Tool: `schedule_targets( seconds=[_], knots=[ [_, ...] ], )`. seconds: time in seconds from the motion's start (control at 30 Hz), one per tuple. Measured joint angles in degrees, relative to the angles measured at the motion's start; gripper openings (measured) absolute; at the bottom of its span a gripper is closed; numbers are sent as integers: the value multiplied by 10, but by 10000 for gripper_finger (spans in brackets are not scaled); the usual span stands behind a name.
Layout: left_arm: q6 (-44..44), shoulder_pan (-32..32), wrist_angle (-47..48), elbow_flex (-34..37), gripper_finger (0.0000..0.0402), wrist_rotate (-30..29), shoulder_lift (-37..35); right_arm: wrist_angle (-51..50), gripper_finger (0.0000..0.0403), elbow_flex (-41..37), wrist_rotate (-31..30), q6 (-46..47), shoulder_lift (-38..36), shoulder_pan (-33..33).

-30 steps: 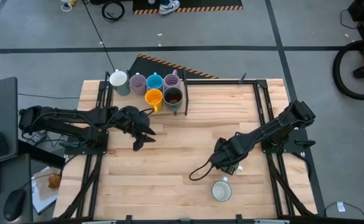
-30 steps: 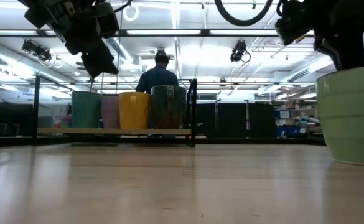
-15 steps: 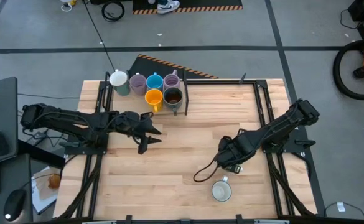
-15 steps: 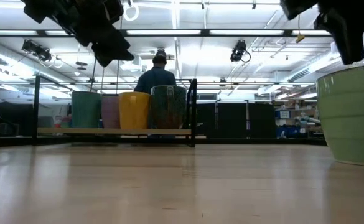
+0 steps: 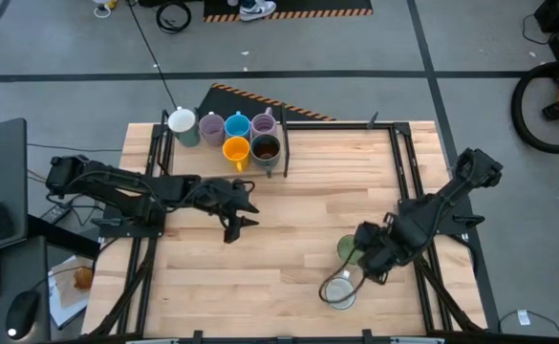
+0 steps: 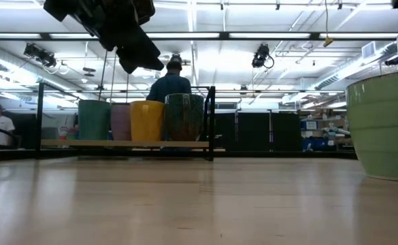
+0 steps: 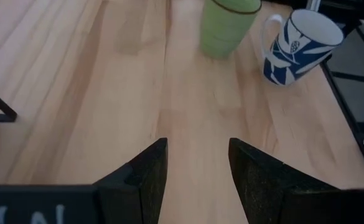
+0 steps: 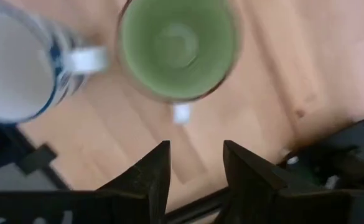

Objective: Place coffee mugs
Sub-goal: Put the green mug on the shelf

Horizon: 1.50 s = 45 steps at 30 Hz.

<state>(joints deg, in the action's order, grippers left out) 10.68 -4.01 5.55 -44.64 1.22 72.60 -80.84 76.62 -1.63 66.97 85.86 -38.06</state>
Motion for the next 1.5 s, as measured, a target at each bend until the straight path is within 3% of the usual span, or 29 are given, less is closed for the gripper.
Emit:
schedule_targets(
  seconds=[0.23, 0.47, 0.93, 1.23, 1.5],
  knots=[
    [-6, 7, 5, -2, 176, -2, -2, 37, 156, -53, 2, 36, 25, -32],
    [-43, 7, 8, -2, 176, -2, -2, 172, 167, -139, 13, 66, -3, -42],
    [-58, 10, 7, -2, 176, -2, -2, 278, 166, -248, -4, 50, -3, -34],
    [-54, 10, 19, -2, 176, -2, -2, 289, 132, -261, -34, 32, -3, -27],
    [-45, 9, 24, -2, 176, -1, -2, 290, 63, -261, -34, 12, -3, -18]
  ],
)
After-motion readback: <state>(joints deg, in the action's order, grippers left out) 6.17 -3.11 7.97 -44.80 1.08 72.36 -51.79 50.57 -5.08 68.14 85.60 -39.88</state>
